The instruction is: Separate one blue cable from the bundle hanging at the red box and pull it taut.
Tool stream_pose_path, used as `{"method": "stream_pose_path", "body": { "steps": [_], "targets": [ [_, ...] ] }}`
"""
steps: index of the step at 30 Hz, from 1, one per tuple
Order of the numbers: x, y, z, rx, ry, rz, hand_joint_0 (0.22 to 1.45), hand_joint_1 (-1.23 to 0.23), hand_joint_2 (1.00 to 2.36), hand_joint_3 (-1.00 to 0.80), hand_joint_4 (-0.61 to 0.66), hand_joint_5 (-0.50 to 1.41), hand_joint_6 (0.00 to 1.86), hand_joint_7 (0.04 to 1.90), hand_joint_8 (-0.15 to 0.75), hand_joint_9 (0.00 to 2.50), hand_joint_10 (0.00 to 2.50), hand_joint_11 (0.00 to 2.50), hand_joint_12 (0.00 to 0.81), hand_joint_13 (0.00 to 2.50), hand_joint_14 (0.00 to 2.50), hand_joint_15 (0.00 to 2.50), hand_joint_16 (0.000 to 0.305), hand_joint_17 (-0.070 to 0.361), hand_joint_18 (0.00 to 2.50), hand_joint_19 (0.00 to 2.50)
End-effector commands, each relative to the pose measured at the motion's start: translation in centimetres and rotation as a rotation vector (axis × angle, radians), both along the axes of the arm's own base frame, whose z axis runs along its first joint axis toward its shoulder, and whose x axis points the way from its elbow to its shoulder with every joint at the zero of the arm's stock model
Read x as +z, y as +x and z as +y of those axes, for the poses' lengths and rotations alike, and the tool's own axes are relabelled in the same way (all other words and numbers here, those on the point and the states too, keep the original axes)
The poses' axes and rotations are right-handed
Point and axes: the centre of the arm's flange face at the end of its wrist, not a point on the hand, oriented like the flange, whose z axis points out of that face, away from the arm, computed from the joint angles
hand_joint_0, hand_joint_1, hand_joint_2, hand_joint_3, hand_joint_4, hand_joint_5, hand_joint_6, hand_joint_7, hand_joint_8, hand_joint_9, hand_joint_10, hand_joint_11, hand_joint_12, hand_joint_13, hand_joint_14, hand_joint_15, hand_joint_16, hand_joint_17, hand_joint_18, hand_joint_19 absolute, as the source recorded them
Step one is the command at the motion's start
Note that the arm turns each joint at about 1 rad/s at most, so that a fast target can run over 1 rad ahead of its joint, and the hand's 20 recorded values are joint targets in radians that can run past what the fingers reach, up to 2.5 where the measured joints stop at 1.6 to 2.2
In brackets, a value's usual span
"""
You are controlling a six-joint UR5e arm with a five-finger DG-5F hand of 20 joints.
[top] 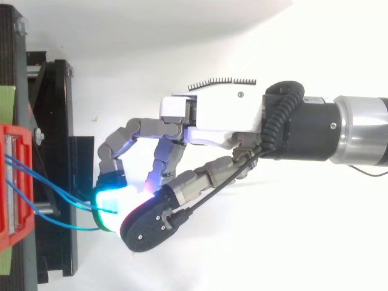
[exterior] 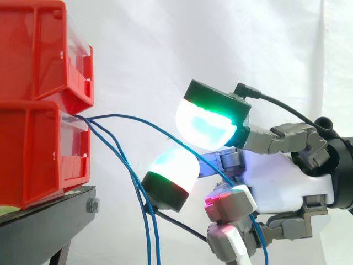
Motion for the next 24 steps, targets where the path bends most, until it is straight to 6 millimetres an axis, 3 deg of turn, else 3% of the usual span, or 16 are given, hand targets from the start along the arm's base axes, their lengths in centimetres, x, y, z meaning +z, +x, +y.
{"method": "stream_pose_path", "body": {
  "steps": [1,16,22,24],
  "targets": [
    [0.08,-0.01,0.01,0.001,0.000,-0.001,0.59,-0.66,1.01,-0.41,0.03,-0.12,0.78,1.16,0.320,1.32,0.03,0.92,0.355,1.19,0.02,0.62,0.041,0.093,1.01,0.60],
    [0.77,0.29,-0.04,0.003,0.001,-0.009,0.58,-0.75,1.01,-0.13,0.02,-0.15,0.87,1.18,0.365,1.30,0.02,0.93,0.402,1.21,0.02,0.59,0.052,0.116,1.11,0.52],
    [0.74,0.26,-0.04,0.003,-0.002,-0.006,0.59,-0.75,1.01,-0.23,0.05,-0.16,0.87,1.13,0.342,1.28,0.02,0.94,0.384,1.18,0.02,0.60,0.047,0.106,1.05,0.56],
    [0.74,0.25,-0.16,0.002,-0.002,-0.006,0.57,-0.72,1.01,-0.37,0.06,-0.16,0.85,1.12,0.326,1.27,0.03,0.96,0.366,1.17,0.02,0.62,0.043,0.098,1.01,0.60]
  ]
}}
